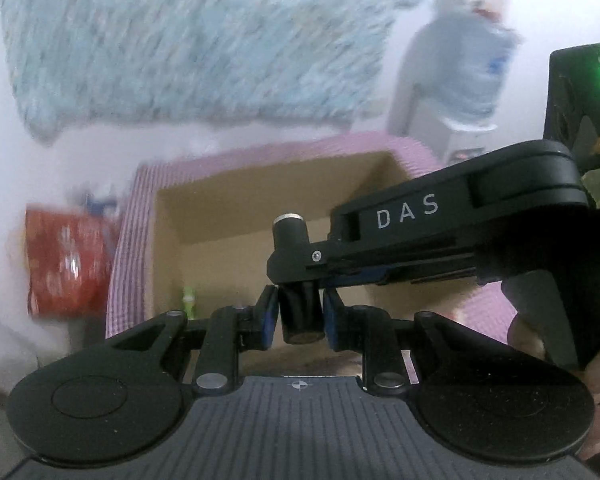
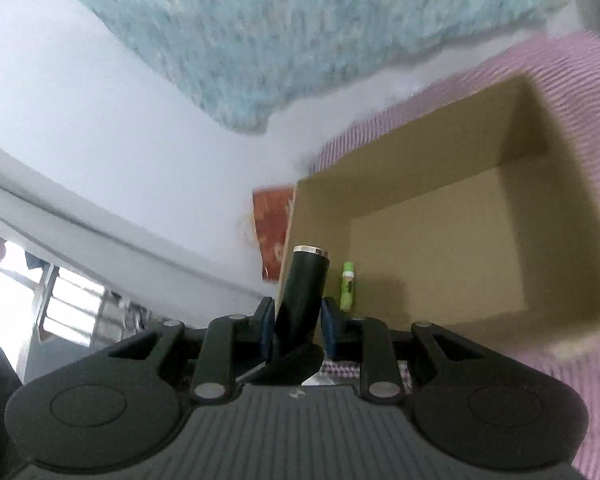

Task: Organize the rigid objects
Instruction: 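Lift the black tube into the box and release it from the right tool, then grasp the black oval case with the right tool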

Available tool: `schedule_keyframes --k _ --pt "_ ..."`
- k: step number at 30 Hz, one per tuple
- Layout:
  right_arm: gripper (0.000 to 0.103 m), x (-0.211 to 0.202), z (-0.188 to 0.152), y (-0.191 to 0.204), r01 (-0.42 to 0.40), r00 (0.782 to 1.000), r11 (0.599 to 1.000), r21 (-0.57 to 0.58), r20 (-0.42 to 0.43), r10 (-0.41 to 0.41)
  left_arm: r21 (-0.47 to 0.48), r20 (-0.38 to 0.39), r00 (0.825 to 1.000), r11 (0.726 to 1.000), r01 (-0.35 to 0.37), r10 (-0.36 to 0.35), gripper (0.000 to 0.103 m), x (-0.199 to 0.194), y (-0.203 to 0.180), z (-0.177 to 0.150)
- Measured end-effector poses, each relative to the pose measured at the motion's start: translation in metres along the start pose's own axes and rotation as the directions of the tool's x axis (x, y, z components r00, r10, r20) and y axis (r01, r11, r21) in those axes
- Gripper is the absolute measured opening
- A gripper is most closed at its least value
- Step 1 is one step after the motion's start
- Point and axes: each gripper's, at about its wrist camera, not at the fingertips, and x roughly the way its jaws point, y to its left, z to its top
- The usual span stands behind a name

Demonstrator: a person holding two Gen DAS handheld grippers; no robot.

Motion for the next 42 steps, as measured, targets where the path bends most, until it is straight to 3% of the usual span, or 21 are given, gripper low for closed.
schedule_keyframes --k 5,9,14,19,26,32,37,42 --pt "0.026 0.076 0.044 -0.014 0.062 0.984 0.996 0.058 -0.169 -0.051 -0.096 -0.125 0.992 0.995 -0.041 0.029 0.024 0.056 0.036 0.015" --pt "0.025 0.126 0.057 -0.027 0.140 0.961 0.989 0.046 -0.248 -0.124 -0.138 -0.187 0.982 0.989 -0.057 0.031 0.025 0.066 0.044 0.007" --pt "0.024 0.168 0.068 -0.033 0.220 0.936 0.975 -0.012 -0.279 -0.214 -0.168 -0.182 0.983 0.984 -0.064 0.033 0.026 0.060 0.061 0.004" --pt "0.027 0.180 0.084 -0.025 0.214 0.939 0.976 -0.044 -0.267 -0.218 -0.185 -0.140 0.989 0.980 -0.067 0.041 0.027 0.042 0.071 0.006" --pt "0.027 0.108 0.090 -0.012 0.116 0.979 0.991 -0.064 -0.164 -0.125 -0.165 -0.017 1.000 0.986 -0.012 0.009 0.034 -0.001 0.062 0.001" --pt "0.027 0.002 0.048 -0.002 0.035 0.999 0.996 -0.077 -0.037 -0.038 -0.129 0.042 0.997 0.989 0.067 -0.062 0.034 -0.033 0.045 -0.014" --pt "0.027 -0.072 -0.015 -0.023 -0.018 0.998 1.000 -0.019 0.063 0.019 -0.071 0.008 0.990 0.988 0.140 -0.140 0.035 -0.041 0.022 -0.037" --pt "0.027 -0.093 -0.077 -0.069 0.011 0.996 0.992 0.126 0.086 -0.022 -0.001 -0.105 0.978 0.983 0.184 -0.183 0.035 -0.025 -0.011 -0.072"
